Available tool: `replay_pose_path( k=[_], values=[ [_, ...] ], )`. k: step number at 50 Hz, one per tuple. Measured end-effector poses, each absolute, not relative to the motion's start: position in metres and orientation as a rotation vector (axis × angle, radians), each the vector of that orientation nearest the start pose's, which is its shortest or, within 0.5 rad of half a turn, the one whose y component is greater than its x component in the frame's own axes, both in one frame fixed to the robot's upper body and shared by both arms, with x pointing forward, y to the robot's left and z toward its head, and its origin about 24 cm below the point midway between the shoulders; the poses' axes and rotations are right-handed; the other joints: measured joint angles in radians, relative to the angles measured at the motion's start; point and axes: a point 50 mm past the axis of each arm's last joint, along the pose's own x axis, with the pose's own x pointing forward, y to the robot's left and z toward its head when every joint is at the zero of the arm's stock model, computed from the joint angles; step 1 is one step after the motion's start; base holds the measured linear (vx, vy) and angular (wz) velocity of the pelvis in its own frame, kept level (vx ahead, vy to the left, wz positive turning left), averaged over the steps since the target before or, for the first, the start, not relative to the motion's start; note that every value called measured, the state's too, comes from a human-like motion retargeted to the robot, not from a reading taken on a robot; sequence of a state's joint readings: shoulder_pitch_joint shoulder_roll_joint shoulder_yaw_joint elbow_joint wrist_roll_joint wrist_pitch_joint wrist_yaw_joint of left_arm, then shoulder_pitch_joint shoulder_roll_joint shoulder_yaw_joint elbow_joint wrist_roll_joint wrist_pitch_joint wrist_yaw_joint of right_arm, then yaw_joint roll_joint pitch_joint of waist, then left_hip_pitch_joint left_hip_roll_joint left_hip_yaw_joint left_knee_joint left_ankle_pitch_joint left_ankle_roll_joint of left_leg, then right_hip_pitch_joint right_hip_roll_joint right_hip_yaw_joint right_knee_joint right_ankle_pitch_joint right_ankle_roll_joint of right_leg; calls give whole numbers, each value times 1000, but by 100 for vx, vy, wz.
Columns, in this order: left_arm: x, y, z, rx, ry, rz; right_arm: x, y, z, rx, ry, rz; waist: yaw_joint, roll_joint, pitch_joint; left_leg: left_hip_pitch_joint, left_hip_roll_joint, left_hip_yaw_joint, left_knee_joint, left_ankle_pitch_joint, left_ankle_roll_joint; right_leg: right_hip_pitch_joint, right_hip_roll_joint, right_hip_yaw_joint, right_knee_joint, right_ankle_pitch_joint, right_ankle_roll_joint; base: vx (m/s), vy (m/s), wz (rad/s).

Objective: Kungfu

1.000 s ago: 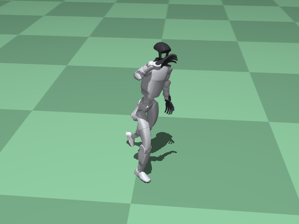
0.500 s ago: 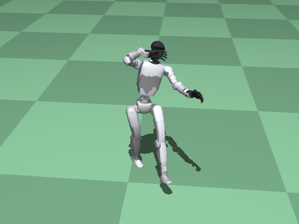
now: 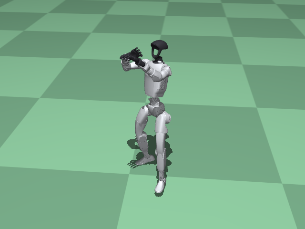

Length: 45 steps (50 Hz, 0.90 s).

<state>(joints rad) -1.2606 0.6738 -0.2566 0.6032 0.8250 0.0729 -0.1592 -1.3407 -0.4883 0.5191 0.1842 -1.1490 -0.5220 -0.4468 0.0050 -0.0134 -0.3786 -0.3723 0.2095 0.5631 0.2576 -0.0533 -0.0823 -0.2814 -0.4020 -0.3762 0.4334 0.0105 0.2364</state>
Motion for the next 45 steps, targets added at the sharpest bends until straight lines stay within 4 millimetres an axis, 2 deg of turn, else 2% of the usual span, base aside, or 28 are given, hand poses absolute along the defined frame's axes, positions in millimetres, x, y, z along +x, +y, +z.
replay_pose_path(
  k=[2,3,4,5,7,10,13,17,19,21,25,27,29,32,36,39,45],
  values=[
    [389,218,319,1598,-214,219,281,-8,331,-1443,-1953,73,-15,9,21,55,-9,79,-41,3,-8,-44,-42,-83,34,-50,-48,-23,-2,-239],
    [391,225,299,1629,-111,170,285,-7,319,-1411,-1949,89,-30,21,27,77,-9,108,-58,6,-14,-55,-49,-110,24,-59,-85,-23,-10,-201],
    [392,232,277,1651,-12,117,290,-6,307,-1380,-1939,108,-47,33,33,97,-7,140,-71,9,-21,-64,-56,-128,13,-64,-97,-23,-14,-174],
    [392,239,255,1668,85,60,294,-6,294,-1349,-1925,128,-64,45,38,116,-4,173,-82,12,-30,-71,-62,-143,1,-66,-97,-23,-24,-167],
    [387,254,205,1684,273,-38,302,0,261,-1287,-1877,217,-95,67,57,152,-12,217,-101,23,-45,-117,-62,-68,2,-65,-68,-21,-23,-177],
    [369,275,123,1721,599,-191,307,11,209,-1216,-1785,379,-118,107,110,194,-7,229,-98,51,-71,-191,-39,51,5,-56,-65,-26,-15,-224],
    [334,289,47,1775,970,-409,302,18,156,-1135,-1659,572,-110,161,169,231,-3,192,-82,92,-105,-279,-9,106,27,-61,-87,-29,-8,-274],
    [270,285,-44,1811,1266,-795,275,21,84,-969,-1416,850,-68,226,241,289,-31,39,-81,121,-159,-425,137,311,39,-53,-124,-20,3,-330],
    [233,276,-80,1776,1393,-998,259,21,56,-891,-1296,964,-49,256,284,303,-53,-83,-77,113,-172,-505,243,422,33,-4,-142,-11,5,-373],
    [196,264,-107,1698,1510,-1213,243,19,37,-814,-1205,1063,-55,285,330,314,-83,-210,-78,97,-180,-577,344,508,21,54,-151,-11,8,-351],
    [137,239,-136,1496,1662,-1581,216,13,11,-693,-1061,1169,-139,328,432,350,-100,-399,-82,6,-179,-658,504,597,15,107,-154,-4,-5,-248],
    [118,228,-142,1422,1708,-1693,206,9,1,-655,-998,1212,-201,338,481,351,-122,-421,-88,-37,-180,-701,532,625,30,117,-142,-8,12,-127],
    [108,224,-143,1388,1771,-1763,203,4,-3,-632,-959,1233,-254,337,525,342,-138,-395,-91,-85,-180,-737,544,653,45,115,-135,-14,11,-73],
    [103,225,-140,1396,1869,-1808,199,-1,-6,-605,-916,1238,-318,344,583,332,-120,-344,-104,-148,-180,-772,557,655,63,108,-140,-8,-6,-25],
    [103,224,-139,1417,1910,-1811,197,-2,-8,-583,-891,1212,-333,366,638,354,-74,-306,-128,-209,-180,-772,586,618,69,108,-161,-3,-10,-14],
    [106,221,-139,1390,1889,-1802,201,-3,-5,-590,-901,1194,-325,372,639,344,-63,-302,-134,-213,-180,-773,560,594,78,101,-166,-6,-6,63],
    [117,220,-138,1356,1828,-1742,211,-5,3,-610,-912,1161,-287,381,602,328,-33,-316,-154,-174,-179,-757,495,522,100,76,-192,-4,-11,86]
  ],
)
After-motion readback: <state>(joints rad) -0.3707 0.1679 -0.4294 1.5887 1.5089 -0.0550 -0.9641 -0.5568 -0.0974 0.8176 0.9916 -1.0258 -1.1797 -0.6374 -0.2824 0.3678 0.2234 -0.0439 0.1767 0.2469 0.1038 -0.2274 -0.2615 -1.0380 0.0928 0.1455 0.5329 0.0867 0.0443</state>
